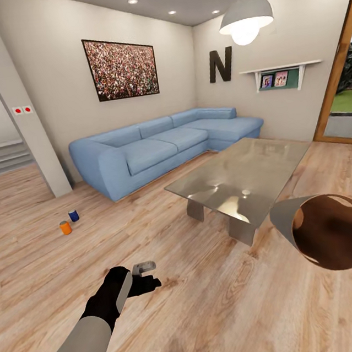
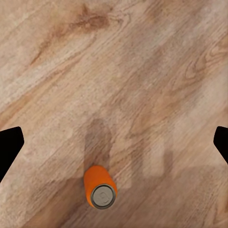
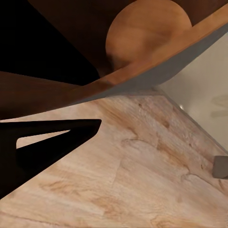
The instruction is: Put the three can of soda from the living room inside the tash can in the kitchen.
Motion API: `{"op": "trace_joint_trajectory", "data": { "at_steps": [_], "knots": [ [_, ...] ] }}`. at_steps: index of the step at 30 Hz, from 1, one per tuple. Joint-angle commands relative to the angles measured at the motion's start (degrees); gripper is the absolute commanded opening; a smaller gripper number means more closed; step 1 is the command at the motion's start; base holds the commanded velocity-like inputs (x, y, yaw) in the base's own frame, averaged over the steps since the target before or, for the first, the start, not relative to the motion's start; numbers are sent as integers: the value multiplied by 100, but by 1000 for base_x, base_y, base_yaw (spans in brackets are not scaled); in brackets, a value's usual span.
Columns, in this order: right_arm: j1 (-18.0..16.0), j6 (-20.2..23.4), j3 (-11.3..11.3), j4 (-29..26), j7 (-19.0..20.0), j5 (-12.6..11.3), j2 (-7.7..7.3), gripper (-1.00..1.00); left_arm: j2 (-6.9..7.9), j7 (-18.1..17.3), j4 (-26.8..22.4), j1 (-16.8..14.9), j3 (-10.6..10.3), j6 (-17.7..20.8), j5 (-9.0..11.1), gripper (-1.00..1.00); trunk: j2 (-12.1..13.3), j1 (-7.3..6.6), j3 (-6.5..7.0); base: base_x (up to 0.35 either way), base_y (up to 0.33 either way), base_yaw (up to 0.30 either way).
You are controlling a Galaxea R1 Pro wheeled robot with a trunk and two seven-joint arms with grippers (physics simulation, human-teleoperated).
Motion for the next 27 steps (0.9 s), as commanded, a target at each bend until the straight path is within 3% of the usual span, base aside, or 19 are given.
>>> {"op": "trace_joint_trajectory", "data": {
  "at_steps": [1, 2, 8, 19, 27],
  "knots": [
    [-4, 17, 88, -27, 41, -117, 3, -100, 1, -2, -3, 1, 0, 1, 2, 100, -1, -1, 1, 0, 0, 0],
    [-4, 15, 343, -51, 52, -130, 11, -100, 1, -14, -8, 1, 0, 2, 4, 100, -1, -1, 1, 0, 0, -7],
    [-4, 18, 675, -63, 63, -170, 20, -100, 1, -29, -4, 1, 0, 2, 8, 100, -1, -1, 1, 0, 0, -123],
    [-4, 14, 781, -68, 68, -183, 27, -100, -3, -33, -3, 1, -2, -10, 6, 100, -1, -1, 5, -22, 0, -187],
    [-4, 14, 795, -68, 74, -183, 27, -100, -14, -33, 1, 1, -8, -8, -6, 100, -1, -1, 6, -257, 0, -28]
  ]
}}
